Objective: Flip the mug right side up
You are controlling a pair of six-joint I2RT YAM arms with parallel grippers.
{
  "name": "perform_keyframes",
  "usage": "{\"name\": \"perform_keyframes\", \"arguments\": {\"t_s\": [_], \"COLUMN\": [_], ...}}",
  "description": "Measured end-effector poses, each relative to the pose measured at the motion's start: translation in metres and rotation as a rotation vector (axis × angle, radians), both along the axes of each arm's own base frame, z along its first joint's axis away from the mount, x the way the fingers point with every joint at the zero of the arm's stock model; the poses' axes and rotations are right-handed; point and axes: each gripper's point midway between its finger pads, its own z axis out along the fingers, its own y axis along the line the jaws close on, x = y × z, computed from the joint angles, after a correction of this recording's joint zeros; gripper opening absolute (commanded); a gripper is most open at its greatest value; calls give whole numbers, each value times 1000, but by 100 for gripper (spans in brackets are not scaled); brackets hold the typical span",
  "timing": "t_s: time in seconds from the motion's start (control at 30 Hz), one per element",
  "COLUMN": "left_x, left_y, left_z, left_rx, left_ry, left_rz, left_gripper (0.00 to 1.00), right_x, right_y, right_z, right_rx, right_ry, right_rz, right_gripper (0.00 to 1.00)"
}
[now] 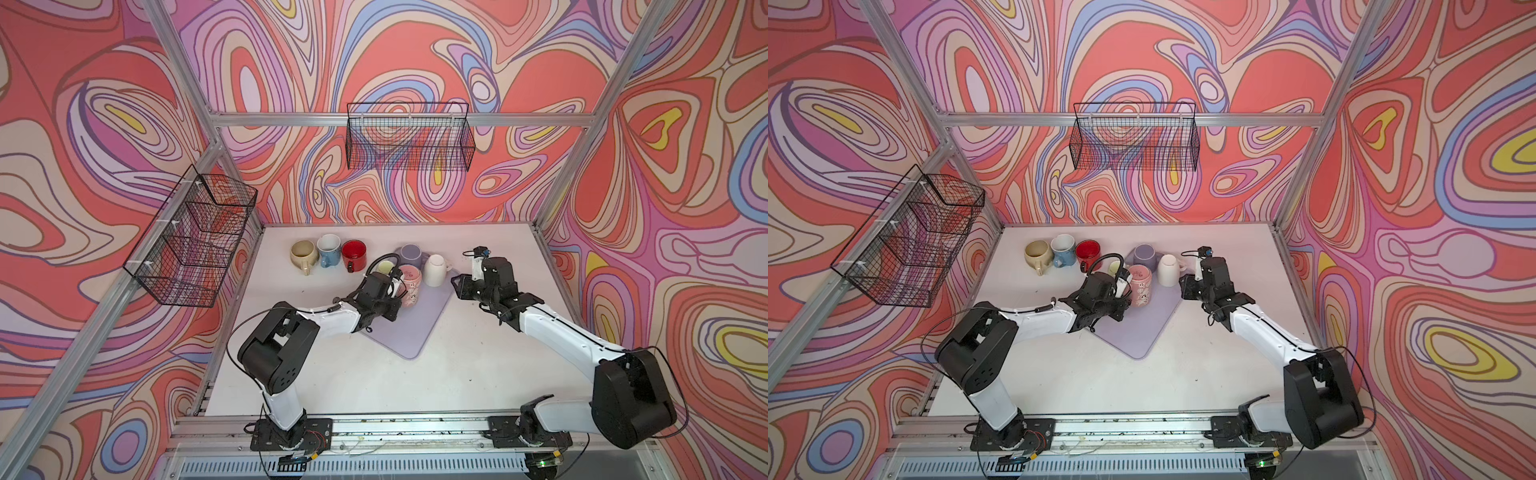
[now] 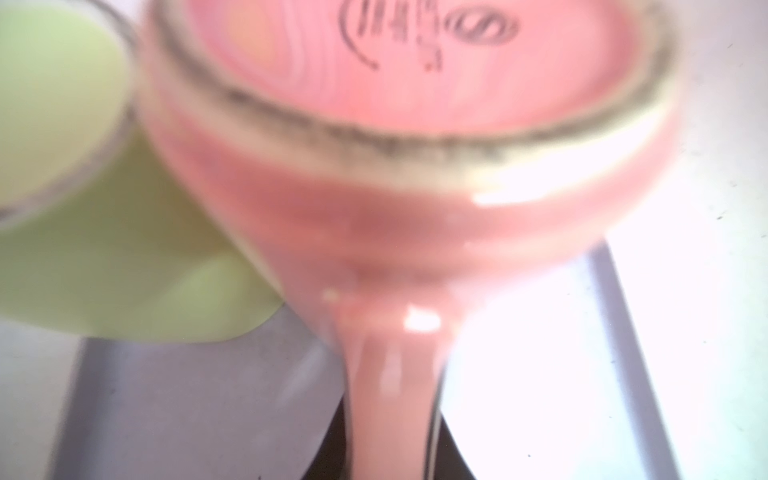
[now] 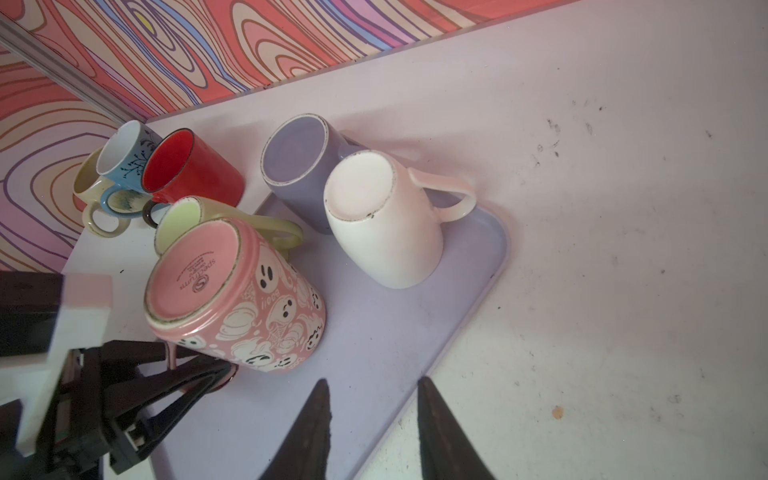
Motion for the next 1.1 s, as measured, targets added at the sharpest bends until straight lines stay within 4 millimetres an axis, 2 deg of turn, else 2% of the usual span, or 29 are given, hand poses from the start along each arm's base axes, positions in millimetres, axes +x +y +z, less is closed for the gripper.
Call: {"name": "perform_keyframes", "arguments": {"t_s": [0.3, 0.63, 0.73, 0.93, 1.1], "left_x": [-8, -12, -13, -9, 2], "left_y": [-3, -4, -6, -10, -4], "left_z": [17, 30, 45, 90, 121], "left_rx": [-33, -54, -77, -173, -291], "left_ry": [3, -2, -16, -77, -112], "left_rz": [-26, -42, -49, -50, -23], "left_gripper": [0, 0, 0, 0, 0], "right_x": [0, 2, 3, 1, -3], "right_y": [-8, -5, -6, -9, -6], "right_z": [-14, -9, -7, -12, -12], "right_rx": [62, 98, 120, 191, 266], "right_ry": [32, 22, 14, 19, 11], "right_rz": [-12, -1, 3, 9, 46], "right_gripper": [34, 34, 34, 34, 35]}}
